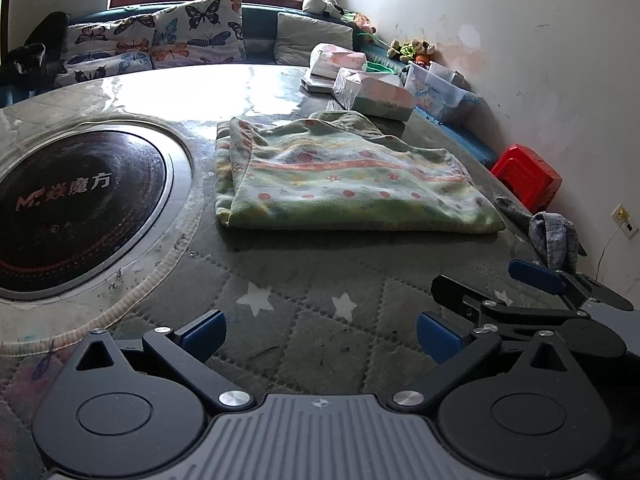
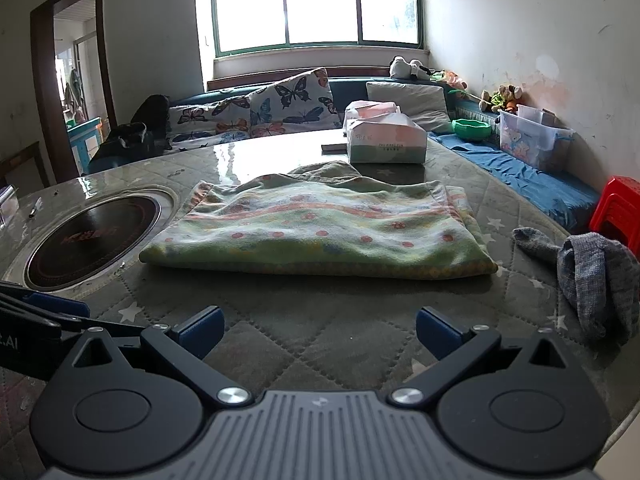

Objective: Fold clothes

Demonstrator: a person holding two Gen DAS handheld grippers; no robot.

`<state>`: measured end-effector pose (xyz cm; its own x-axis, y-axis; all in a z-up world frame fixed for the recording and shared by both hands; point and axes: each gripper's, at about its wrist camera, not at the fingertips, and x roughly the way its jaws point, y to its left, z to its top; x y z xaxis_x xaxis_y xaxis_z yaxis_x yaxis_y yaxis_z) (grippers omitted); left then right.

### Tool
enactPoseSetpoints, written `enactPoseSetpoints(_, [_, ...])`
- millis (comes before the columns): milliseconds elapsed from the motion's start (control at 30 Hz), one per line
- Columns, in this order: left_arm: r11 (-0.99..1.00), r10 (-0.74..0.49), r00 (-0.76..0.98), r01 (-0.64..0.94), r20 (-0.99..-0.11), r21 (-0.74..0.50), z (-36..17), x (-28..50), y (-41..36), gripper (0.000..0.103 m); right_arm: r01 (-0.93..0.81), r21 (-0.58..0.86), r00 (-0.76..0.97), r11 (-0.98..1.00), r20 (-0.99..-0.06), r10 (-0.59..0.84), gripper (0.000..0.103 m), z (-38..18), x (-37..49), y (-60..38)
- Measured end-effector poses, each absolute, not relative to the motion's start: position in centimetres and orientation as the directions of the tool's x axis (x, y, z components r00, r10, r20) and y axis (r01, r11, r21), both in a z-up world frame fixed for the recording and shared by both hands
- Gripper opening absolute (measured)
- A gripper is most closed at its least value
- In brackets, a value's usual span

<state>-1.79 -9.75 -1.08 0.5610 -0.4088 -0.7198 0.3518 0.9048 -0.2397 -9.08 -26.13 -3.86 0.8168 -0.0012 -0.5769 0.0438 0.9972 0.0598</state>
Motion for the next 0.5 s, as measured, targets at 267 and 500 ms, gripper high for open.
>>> enactPoseSetpoints(267, [0.910,-0.389,0.578,0.363,-0.717,-0.201,-0.75,-1.38,-10.40,0.103,0.051,0.063,0.815,0.997,-0.580,-0.005,0.103,-3.90,-8.70,-26.32])
enactPoseSetpoints(500, [0.913,-0.383,0.616,0.367,-0.688,-0.179,-0.17,-1.13,-10.58,0.103,0.059,0.069,0.811,0.996,-0.584,-0.008,0.103,-4.04,-8.26,-26.56])
